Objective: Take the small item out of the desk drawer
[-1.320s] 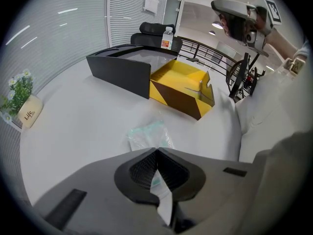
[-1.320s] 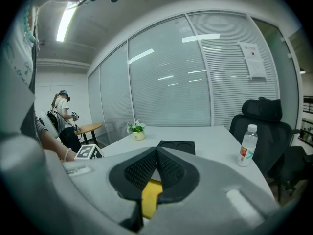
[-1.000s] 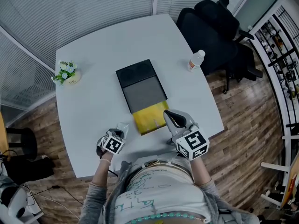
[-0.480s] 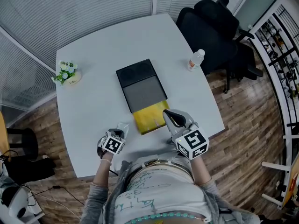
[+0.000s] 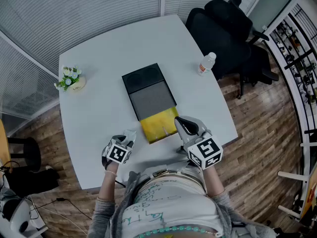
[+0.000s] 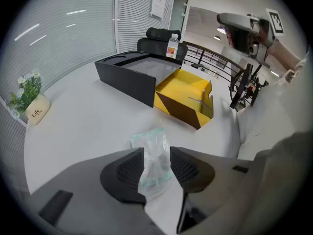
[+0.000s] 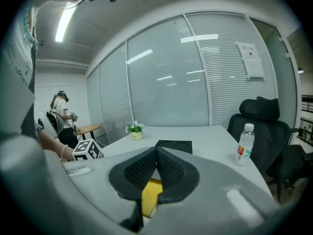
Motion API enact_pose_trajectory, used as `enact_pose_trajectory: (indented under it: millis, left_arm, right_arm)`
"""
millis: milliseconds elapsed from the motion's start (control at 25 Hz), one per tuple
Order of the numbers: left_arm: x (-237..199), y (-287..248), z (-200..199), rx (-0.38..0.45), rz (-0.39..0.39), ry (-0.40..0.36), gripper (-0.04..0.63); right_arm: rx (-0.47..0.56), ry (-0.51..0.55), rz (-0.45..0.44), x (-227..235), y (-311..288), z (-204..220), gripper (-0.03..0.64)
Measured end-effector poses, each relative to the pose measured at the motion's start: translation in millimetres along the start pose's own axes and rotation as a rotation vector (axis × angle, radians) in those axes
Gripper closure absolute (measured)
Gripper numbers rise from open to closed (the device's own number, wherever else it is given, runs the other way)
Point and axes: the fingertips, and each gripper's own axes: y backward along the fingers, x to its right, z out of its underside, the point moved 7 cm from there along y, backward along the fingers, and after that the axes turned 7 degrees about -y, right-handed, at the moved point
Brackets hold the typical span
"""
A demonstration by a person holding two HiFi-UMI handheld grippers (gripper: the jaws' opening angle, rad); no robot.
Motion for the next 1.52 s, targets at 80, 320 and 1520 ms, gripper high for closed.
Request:
enact_pose_trajectory:
  millis: [80,320,1520]
  left_arm:
    - [2.3,6.1,-3.7,0.026,0.009,0.028,0.396]
    - [7.5,21.0,-9.7,0.099,-0.019,0.098,0.387]
    - [49.1,37.6,-68.6,0.313,0.069,0.109,0.519]
  right_arm:
    - [0.001,-0.004,0.000,1.3,-0.8,0.1,0.615]
    - [0.000,-0.007,-0.003,2.0,-2.4,0.9,0.615]
    - [-0.013,0.004,-0.021,5.8,-0.7,-0.5,0.615]
